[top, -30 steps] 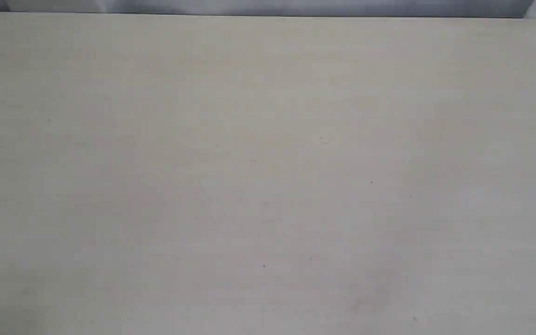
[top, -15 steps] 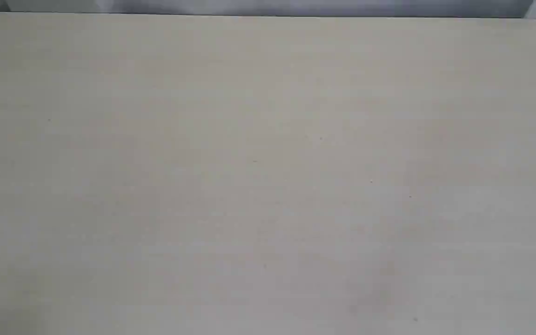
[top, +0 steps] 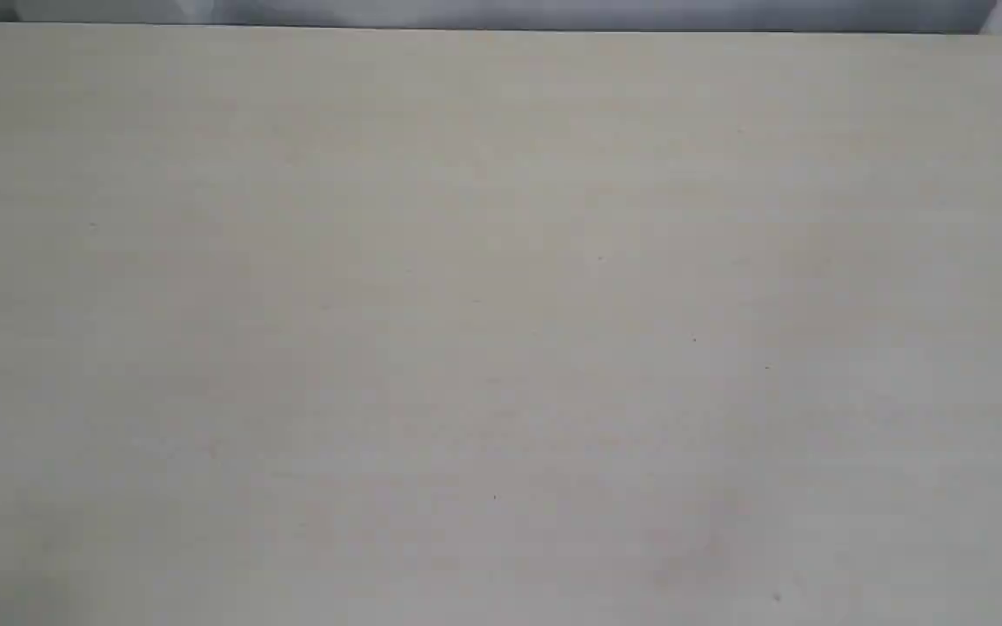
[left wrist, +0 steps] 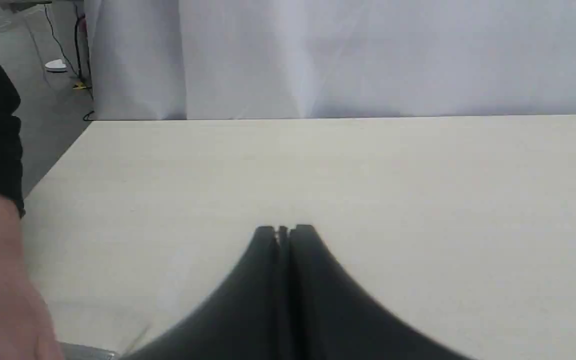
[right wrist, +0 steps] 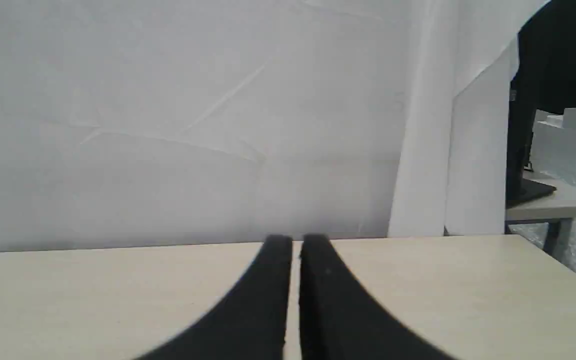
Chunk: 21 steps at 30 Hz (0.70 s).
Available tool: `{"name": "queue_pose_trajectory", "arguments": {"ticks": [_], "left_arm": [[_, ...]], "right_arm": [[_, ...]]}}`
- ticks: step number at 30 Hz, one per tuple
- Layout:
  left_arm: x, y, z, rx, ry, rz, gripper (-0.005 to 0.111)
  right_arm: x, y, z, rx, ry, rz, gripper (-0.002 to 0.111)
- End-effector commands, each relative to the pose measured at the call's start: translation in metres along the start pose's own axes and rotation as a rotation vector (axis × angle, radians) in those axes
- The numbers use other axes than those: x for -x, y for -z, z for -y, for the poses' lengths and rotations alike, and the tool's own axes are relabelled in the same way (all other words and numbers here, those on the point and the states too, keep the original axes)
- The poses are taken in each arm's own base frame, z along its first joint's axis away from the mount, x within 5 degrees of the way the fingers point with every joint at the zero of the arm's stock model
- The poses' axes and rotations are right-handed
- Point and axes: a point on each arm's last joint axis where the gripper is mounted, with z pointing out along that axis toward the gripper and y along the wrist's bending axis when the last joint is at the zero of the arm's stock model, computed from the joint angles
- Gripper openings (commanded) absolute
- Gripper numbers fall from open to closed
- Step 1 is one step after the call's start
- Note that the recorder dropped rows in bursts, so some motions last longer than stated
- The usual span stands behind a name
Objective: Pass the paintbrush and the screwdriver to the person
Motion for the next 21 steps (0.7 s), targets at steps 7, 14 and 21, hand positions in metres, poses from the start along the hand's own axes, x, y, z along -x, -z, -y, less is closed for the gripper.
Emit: {"name": "queue_pose_trajectory", "arguments": {"ticks": [7,14,21], "left_arm": [[-0.0002,0.0,0.0006,-0.009,0.005,0.004,0.0],[-0.0002,0.0,0.0006,-0.009,0.005,0.004,0.0],[0.0001,0.0,0.0005,-0.009,0.002,0.007,0.0]], "right_arm": [[-0.0037,0.0005,-0.0033,0.063,0.082,-0.03,0.005],[-0.0088,0.0008,-0.0026,0.059,0.124,-0.085,0.005],[-0.01,0.0009,-0.0031,0.067,0.137,-0.097,0.005]]}}
